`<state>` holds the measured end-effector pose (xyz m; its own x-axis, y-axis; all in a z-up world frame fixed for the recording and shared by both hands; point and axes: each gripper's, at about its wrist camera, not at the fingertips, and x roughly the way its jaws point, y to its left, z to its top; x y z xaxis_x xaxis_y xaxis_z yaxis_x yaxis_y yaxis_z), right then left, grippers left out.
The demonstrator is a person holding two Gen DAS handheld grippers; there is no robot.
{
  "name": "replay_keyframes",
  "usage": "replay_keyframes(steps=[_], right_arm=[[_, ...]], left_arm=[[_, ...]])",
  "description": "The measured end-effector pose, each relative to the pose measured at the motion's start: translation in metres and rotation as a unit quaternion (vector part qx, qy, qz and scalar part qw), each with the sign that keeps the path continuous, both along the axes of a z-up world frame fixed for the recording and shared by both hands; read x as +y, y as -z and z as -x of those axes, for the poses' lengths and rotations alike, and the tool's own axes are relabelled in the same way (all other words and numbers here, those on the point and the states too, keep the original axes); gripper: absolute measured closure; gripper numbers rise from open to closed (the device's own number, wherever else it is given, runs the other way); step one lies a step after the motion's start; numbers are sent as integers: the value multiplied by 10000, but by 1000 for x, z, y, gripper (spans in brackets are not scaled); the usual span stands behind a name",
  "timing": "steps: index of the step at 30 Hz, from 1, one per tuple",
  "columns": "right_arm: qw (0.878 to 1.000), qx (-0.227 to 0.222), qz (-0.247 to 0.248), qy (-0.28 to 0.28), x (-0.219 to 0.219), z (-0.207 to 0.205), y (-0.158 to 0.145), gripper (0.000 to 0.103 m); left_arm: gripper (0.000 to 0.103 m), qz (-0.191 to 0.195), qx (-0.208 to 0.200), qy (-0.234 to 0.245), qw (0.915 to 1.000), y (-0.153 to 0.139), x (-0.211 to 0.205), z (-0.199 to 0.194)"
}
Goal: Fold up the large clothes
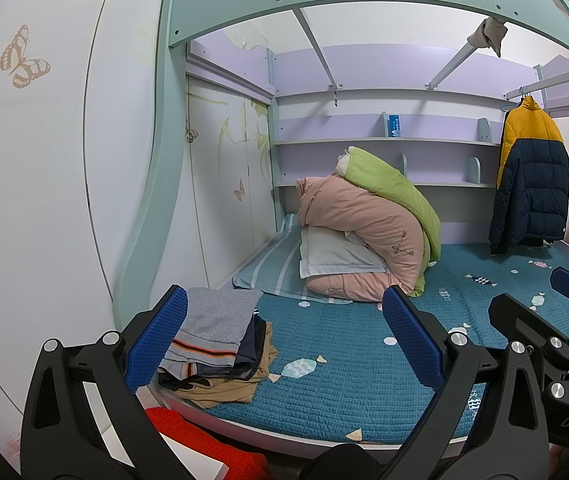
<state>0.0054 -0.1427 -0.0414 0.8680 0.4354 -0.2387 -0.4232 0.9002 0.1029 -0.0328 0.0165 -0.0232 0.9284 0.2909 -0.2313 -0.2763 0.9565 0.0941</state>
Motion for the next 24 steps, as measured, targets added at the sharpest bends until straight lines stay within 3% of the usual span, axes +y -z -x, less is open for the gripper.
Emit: replay_keyframes(steps=[24], right_arm=[[10000,18,-4,-6,2,1,2,8]], left_arm=[[5,5,4,3,10000,1,2,0]])
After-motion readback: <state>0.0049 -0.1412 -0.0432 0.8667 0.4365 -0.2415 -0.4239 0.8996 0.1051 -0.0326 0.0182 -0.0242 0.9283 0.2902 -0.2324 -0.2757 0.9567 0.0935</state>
